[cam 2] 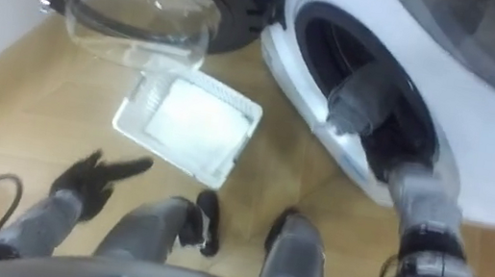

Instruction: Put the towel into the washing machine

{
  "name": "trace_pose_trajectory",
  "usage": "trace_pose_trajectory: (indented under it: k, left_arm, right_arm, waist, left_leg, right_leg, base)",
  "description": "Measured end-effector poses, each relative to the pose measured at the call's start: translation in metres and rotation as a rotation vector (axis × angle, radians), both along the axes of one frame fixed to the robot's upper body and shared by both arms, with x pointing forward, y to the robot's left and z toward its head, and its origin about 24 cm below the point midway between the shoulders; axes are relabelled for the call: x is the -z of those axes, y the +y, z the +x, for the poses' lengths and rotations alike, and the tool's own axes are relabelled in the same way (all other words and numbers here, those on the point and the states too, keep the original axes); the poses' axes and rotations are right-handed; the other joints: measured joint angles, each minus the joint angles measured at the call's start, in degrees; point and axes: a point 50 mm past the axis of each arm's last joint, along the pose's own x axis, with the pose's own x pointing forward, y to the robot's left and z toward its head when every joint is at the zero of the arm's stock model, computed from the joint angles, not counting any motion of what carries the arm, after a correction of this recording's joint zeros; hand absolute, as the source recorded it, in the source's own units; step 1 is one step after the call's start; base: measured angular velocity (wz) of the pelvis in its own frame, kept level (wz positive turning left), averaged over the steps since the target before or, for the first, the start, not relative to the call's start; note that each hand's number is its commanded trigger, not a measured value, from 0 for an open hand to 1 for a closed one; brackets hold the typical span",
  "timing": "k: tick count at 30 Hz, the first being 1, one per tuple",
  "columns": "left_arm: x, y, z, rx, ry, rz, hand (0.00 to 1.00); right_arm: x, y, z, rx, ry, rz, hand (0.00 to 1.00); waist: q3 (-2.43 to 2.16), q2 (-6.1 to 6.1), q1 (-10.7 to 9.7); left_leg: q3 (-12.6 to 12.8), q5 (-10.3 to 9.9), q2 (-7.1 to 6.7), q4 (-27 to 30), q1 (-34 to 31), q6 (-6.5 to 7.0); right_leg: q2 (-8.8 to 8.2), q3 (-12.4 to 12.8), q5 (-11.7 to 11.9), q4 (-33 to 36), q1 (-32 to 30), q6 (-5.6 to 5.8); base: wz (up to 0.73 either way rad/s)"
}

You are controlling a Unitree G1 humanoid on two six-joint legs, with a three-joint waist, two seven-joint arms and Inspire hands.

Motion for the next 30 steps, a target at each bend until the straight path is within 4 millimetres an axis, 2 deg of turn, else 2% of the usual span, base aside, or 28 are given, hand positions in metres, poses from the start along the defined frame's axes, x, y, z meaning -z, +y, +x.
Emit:
trace_pose_trajectory:
  k: [2, 6, 7, 8, 11, 12, 14, 20, 23, 30]
  left_arm:
    - [0.006, 0.007, -0.025, -0.001, 0.074, 0.022, 0.0]
    - [0.011, 0.014, -0.061, -0.002, 0.171, 0.054, 0.0]
    - [0.012, 0.015, -0.072, -0.008, 0.207, 0.059, 0.0]
    - [0.013, 0.016, -0.081, -0.014, 0.24, 0.065, 0.0]
    - [0.014, 0.019, -0.095, -0.008, 0.286, 0.085, 0.0]
    - [0.014, 0.019, -0.097, 0.0, 0.294, 0.088, 0.0]
    - [0.015, 0.018, -0.101, 0.018, 0.312, 0.094, 0.0]
    - [0.016, 0.018, -0.112, 0.011, 0.364, 0.108, 0.0]
    - [0.016, 0.017, -0.114, 0.022, 0.377, 0.11, 0.0]
    - [0.018, 0.012, -0.12, 0.054, 0.421, 0.105, 0.0]
  right_arm:
    - [0.015, -0.001, -0.027, 0.012, 0.032, -0.004, 0.0]
    - [0.033, -0.001, -0.068, -0.063, 0.114, -0.062, 0.0]
    - [0.038, 0.0, -0.082, -0.098, 0.157, -0.083, 0.0]
    - [0.043, 0.0, -0.095, -0.14, 0.209, -0.11, 0.0]
    - [0.052, 0.0, -0.127, -0.29, 0.358, -0.197, 0.0]
    - [0.053, 0.0, -0.131, -0.321, 0.383, -0.214, 0.0]
    - [0.058, 0.002, -0.149, -0.435, 0.476, -0.254, 0.0]
    - [0.064, 0.012, -0.178, -0.639, 0.613, -0.291, 0.0]
    - [0.066, 0.016, -0.184, -0.71, 0.652, -0.309, 0.0]
    - [0.068, 0.021, -0.19, -0.864, 0.724, -0.355, 0.0]
  waist:
    - [-0.37, 0.13, -0.15]
    - [-0.94, 0.04, -0.13]
    - [-1.41, -0.07, -0.17]
    - [-1.58, -0.38, -0.22]
    - [-1.78, -1.56, -0.22]
    - [-1.89, -1.68, -0.26]
    - [-1.67, -1.98, -0.53]
    - [-1.34, -2.01, -0.59]
    - [-1.3, -1.86, -0.71]
    - [-1.27, -2.39, -1.46]
  left_leg:
    - [-0.08, 0.0, -0.48, -2.28, 3.46, -0.13]
    - [-0.34, 0.18, -0.62, -6.06, 8.67, -0.51]
    - [-0.35, 0.24, -0.6, -7.2, 10.34, -0.66]
    - [-0.46, 0.31, -0.63, -8.18, 11.91, -0.77]
    - [-0.53, 0.26, -0.55, -9.0, 14.8, -0.92]
    - [-0.59, 0.17, -0.43, -9.02, 15.08, -1.07]
    - [-0.89, -0.19, 0.09, -9.96, 16.48, -1.67]
    - [-0.45, -0.26, 0.41, -12.91, 20.76, -2.42]
    - [-0.28, -0.13, 0.4, -13.63, 21.61, -2.67]
    - [-0.09, 0.07, 0.46, -15.67, 24.92, -3.01]
  right_leg:
    - [0.0, -0.11, -0.01, -1.55, 3.23, 0.0]
    - [0.79, -0.95, 0.64, -6.28, 8.91, 0.29]
    - [1.13, -1.1, 0.98, -7.93, 10.95, 0.4]
    - [1.38, -1.31, 1.21, -9.38, 12.74, 0.46]
    - [1.85, -2.01, 1.64, -12.45, 16.55, 0.58]
    - [2.05, -2.13, 1.85, -13.13, 17.15, 0.6]
    - [3.0, -2.27, 2.58, -15.25, 19.21, 0.5]
    - [4.09, -0.98, 3.06, -16.54, 22.53, 0.16]
    - [4.27, -0.8, 3.06, -16.89, 23.03, 0.16]
    - [4.71, 0.1, 3.05, -17.43, 25.47, 0.14]
  base:
    - [0.04]
    - [0.0]
    - [0.0]
    - [0.0]
    - [0.0]
    - [0.04]
    - [-0.02]
    - [-0.12]
    - [-0.06]
    - [-0.04]
